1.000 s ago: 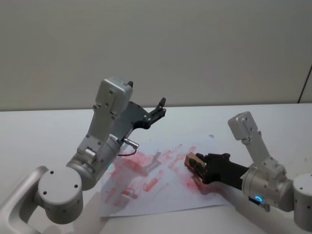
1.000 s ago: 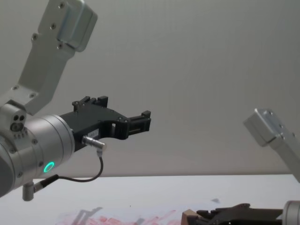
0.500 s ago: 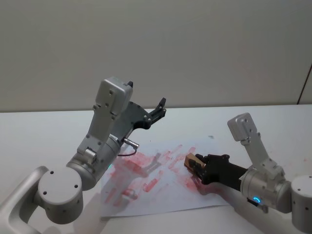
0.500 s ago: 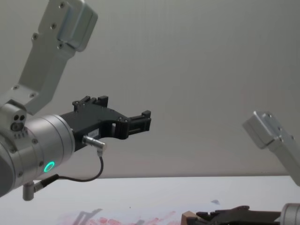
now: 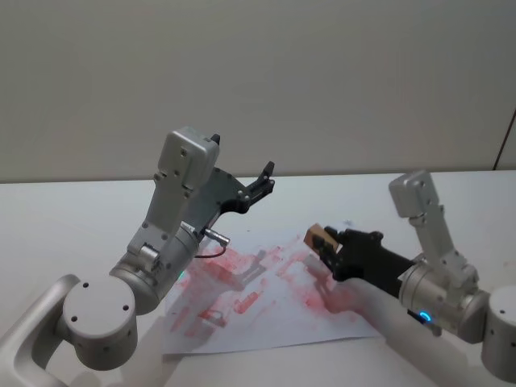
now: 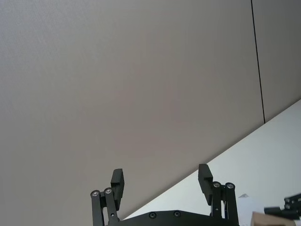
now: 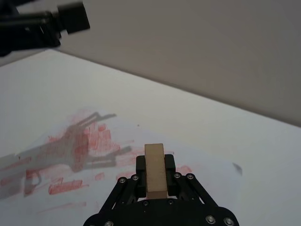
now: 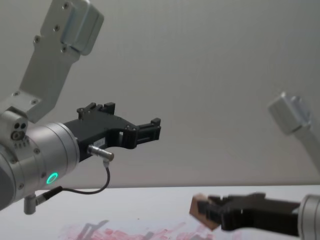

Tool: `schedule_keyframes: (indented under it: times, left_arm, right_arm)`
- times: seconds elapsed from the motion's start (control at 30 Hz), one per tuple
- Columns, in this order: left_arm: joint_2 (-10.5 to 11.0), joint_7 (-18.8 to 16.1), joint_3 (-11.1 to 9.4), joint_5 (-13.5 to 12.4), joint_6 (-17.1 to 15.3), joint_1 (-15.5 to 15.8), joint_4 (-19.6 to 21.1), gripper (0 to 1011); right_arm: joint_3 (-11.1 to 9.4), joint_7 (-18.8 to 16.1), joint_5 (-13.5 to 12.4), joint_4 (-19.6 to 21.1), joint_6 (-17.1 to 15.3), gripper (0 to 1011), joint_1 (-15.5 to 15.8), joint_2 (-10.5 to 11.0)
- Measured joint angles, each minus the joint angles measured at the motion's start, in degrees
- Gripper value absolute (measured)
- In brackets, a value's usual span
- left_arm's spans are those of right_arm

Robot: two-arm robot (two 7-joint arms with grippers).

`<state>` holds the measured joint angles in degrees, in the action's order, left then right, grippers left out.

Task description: Use the one hand to pick up the stamp and affix it onto the A4 paper.

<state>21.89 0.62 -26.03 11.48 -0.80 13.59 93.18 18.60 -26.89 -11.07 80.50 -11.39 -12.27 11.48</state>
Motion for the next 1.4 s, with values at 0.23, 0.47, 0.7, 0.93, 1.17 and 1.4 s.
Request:
schedule_keyframes:
  times: [0.23,0.47,0.7,0.93,1.17,1.4]
  left_arm:
    - [0.00,0.00,0.00,0.00,0.00,0.00,0.00,1001]
    - [0.00,0.00,0.00,0.00,0.00,0.00,0.00,1001]
    - [0.00,0.00,0.00,0.00,0.00,0.00,0.00,1001]
    - [0.00,0.01,0.00,0.00,0.00,0.00,0.00,1001]
    - [0.00,0.00,0.00,0.00,0.00,0.00,0.00,1001]
    - [0.00,0.00,0.00,0.00,0.00,0.00,0.00,1001]
  right_arm:
    - [-0.99,2.98,-2.04,4.22,3.13,216,1.61,1.22]
    - [-2.46,7.58,-4.58,9.75,4.63,216,5.05,3.68]
    - [-4.38,13.40,-8.25,15.86,3.76,216,10.38,7.32]
    - [-6.29,17.99,-11.80,20.60,1.51,216,15.64,10.90]
    - [-8.05,21.24,-14.99,23.72,-1.17,216,19.72,13.96]
    - [-9.03,22.40,-16.51,24.88,-3.33,216,21.47,15.74]
